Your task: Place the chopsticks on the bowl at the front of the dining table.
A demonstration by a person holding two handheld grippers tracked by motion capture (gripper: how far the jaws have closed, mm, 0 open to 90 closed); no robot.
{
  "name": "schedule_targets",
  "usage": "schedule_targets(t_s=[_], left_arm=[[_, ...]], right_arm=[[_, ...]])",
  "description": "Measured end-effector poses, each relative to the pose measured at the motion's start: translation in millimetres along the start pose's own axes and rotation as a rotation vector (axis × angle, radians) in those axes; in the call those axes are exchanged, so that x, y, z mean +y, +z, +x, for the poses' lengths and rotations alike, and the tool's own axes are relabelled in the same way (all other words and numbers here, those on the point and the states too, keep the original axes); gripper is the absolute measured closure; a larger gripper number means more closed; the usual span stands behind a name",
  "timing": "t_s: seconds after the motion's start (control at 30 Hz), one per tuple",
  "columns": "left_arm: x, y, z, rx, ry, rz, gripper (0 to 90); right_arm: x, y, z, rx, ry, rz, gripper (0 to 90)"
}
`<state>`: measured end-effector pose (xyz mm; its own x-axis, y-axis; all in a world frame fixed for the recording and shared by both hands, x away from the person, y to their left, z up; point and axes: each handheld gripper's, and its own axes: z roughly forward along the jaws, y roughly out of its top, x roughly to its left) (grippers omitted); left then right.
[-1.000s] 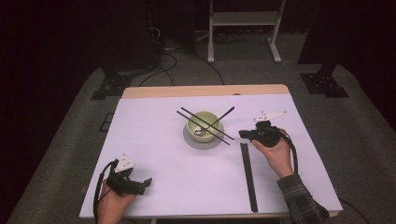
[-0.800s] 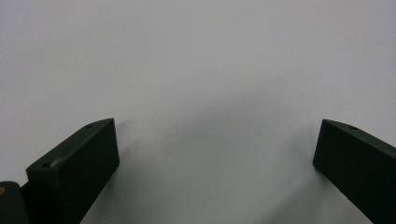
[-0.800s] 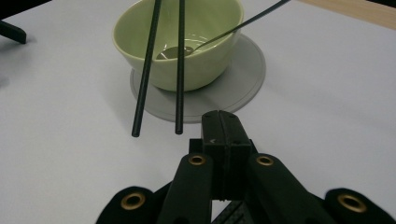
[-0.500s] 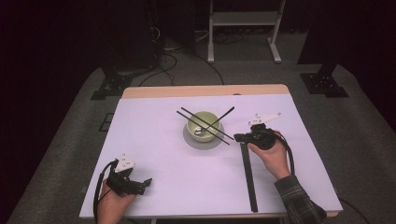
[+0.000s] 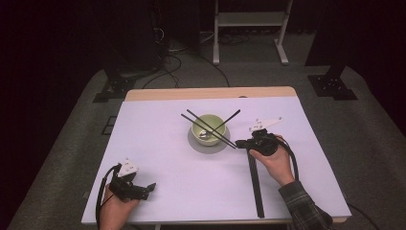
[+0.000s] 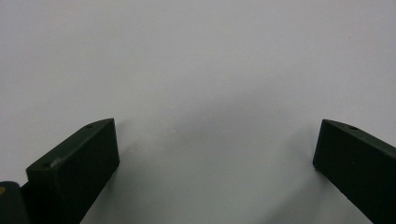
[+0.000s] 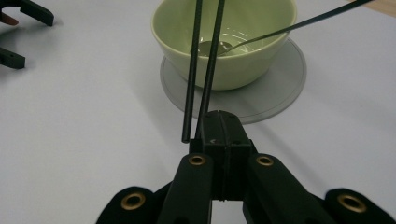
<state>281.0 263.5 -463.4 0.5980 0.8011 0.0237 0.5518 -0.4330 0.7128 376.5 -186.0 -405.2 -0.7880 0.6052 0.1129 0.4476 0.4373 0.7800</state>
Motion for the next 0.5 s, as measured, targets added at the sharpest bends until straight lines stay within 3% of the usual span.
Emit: schedule_targets(t_s=[0.5], left_arm=[[0.0, 0.0, 0.0, 0.000, 0.000, 0.000, 0.0]], right_arm=[[5.4, 7.9, 14.9, 0.033, -0.049, 0.024, 89.9]])
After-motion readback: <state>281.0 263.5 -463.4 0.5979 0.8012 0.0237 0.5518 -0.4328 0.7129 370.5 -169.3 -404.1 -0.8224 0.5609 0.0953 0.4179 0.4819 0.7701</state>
